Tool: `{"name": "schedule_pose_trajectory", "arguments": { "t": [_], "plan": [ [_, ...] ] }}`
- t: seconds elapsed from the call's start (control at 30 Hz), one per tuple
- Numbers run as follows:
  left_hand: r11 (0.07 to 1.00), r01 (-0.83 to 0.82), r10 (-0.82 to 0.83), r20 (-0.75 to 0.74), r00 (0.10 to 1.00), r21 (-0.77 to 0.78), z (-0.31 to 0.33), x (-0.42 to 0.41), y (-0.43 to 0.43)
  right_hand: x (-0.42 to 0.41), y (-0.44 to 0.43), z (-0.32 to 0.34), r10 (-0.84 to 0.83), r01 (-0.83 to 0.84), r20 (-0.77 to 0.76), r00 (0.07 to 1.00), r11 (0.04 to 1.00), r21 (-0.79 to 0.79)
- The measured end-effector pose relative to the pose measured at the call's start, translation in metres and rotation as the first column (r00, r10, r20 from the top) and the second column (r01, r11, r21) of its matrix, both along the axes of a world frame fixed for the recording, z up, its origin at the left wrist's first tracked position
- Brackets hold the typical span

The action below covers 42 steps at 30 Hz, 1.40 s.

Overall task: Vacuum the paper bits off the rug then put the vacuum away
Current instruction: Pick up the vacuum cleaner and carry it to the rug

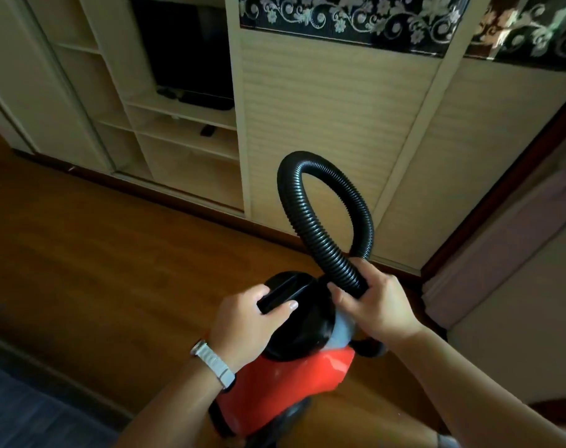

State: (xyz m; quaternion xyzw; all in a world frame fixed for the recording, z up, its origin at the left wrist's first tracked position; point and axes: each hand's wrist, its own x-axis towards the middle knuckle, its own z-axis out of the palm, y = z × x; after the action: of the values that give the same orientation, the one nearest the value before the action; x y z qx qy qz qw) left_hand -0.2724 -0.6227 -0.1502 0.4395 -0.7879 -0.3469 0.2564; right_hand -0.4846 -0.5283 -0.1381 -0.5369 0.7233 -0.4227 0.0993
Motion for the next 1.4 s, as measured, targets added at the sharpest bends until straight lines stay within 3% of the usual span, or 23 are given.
{"name": "schedule_pose_trajectory", "arguments": {
  "t": [0.2, 0.37, 0.53, 0.63, 0.83, 0.97, 1.13, 1.4],
  "plan": [
    [1.000, -0.016, 0.016, -0.044, 0.999, -0.001, 0.001, -0.008, -0.123, -0.001, -0.115, 0.008, 0.006, -0.005, -0.028, 1.000, 0.999, 0.033],
    [0.995, -0.061, 0.062, 0.017, 0.998, -0.079, 0.008, 0.007, -0.206, 0.006, -0.200, 0.008, 0.073, -0.073, 0.006, 0.997, 0.997, 0.035],
    [0.986, -0.137, 0.135, -0.019, 0.991, -0.093, 0.013, 0.026, -0.276, 0.014, -0.285, 0.012, 0.217, -0.217, 0.013, 0.976, 0.976, -0.007],
    [0.984, -0.158, 0.162, 0.039, 0.986, -0.085, 0.012, 0.033, -0.311, 0.018, -0.334, 0.005, 0.286, -0.286, 0.042, 0.957, 0.958, -0.006],
    [0.935, -0.356, 0.354, 0.077, 0.932, 0.011, 0.008, 0.034, -0.388, 0.018, -0.459, -0.010, 0.383, -0.385, 0.124, 0.915, 0.923, -0.005],
    [0.895, -0.444, 0.435, 0.125, 0.892, 0.048, 0.014, 0.030, -0.442, 0.019, -0.545, -0.010, 0.457, -0.480, 0.207, 0.865, 0.874, 0.078],
    [0.802, -0.597, 0.591, 0.142, 0.794, -0.005, 0.032, 0.037, -0.509, 0.025, -0.640, 0.000, 0.599, -0.635, 0.252, 0.760, 0.768, 0.090],
    [0.711, -0.701, 0.699, 0.162, 0.697, -0.055, 0.053, 0.085, -0.584, 0.078, -0.750, 0.015, 0.726, -0.767, 0.295, 0.622, 0.640, 0.043]
  ]
}}
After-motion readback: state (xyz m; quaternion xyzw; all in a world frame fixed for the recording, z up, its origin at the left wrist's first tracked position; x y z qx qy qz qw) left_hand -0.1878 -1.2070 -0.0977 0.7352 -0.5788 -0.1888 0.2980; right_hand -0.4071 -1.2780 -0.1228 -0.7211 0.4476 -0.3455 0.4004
